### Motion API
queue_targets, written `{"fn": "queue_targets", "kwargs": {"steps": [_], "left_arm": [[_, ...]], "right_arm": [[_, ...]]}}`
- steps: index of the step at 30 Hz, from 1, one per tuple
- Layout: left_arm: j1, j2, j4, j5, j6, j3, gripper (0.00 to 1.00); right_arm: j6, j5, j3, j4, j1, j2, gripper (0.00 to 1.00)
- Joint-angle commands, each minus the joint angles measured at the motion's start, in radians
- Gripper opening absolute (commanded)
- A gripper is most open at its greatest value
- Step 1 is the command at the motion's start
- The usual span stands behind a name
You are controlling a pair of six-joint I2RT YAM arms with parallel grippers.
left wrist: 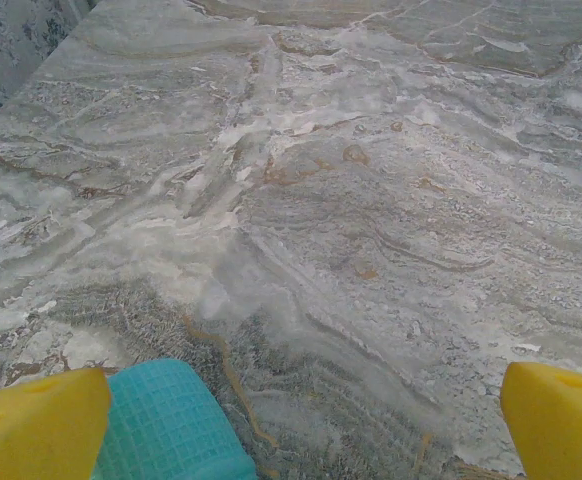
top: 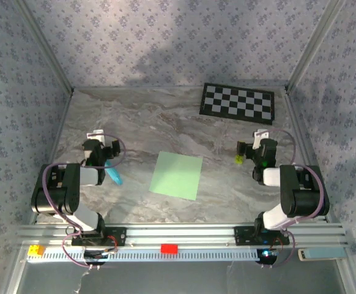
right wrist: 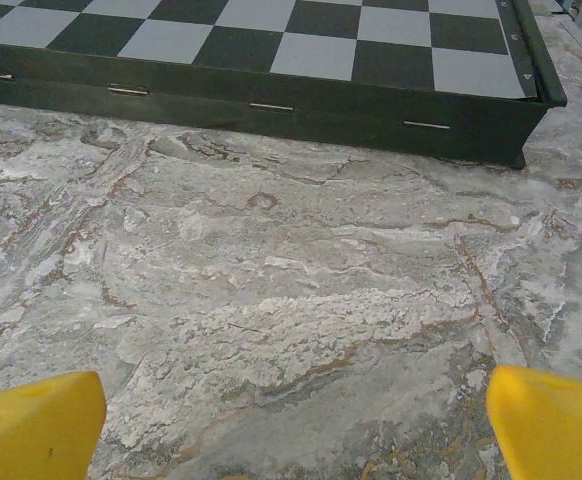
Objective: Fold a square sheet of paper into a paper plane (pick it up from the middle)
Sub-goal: First fold the square sheet of paper in half at the center of the table.
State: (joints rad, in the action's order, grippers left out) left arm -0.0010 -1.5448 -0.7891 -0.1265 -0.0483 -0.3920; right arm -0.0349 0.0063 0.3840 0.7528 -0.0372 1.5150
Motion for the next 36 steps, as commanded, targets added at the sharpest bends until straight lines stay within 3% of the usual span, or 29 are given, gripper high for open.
{"fn": "queue_targets", "kwargs": {"steps": [1, 36], "left_arm": [[0.002, 0.011, -0.03, 0.012, 0.013, -0.019, 1.0], [0.004, 0.066, -0.05, 0.006, 0.007, 0.018, 1.0]], "right_arm": [[0.003, -0.006, 0.02, 0.016, -0.004, 0.001, 1.0], [-0.034, -0.036, 0.008, -0.004, 0.014, -0.056, 0.99]]}}
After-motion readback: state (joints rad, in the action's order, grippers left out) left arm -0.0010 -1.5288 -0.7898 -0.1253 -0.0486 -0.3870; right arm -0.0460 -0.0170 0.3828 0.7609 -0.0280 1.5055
